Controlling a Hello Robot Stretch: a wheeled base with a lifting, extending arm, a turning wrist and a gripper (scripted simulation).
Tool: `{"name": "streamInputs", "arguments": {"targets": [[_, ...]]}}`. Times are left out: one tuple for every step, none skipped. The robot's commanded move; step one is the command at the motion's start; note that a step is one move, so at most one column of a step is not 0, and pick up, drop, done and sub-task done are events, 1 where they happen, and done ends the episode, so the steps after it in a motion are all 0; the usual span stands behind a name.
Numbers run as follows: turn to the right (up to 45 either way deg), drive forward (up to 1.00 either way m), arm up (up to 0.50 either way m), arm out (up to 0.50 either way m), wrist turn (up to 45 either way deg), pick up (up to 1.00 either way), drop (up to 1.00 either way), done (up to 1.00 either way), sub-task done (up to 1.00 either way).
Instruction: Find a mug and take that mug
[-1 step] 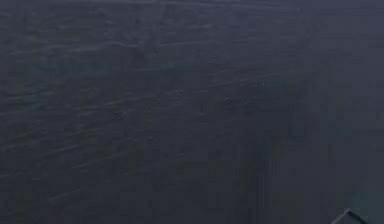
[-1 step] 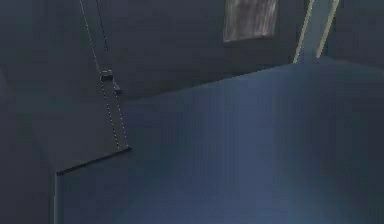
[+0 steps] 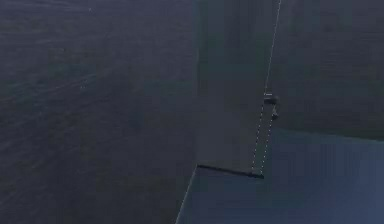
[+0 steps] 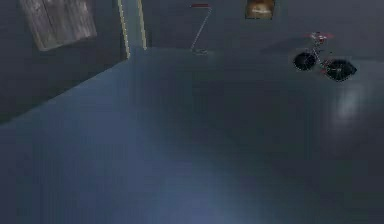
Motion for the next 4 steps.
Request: {"name": "streamInputs", "arguments": {"targets": [[45.0, 0.0, 0.0, 0.0, 0.0, 0.0, 0.0, 0.0, 0.0], [45.0, 0.0, 0.0, 0.0, 0.0, 0.0, 0.0, 0.0, 0.0], [12.0, 0.0, 0.0, 0.0, 0.0, 0.0, 0.0, 0.0, 0.0], [0.0, 0.25, 0.0, 0.0, 0.0, 0.0, 0.0, 0.0, 0.0]]}}
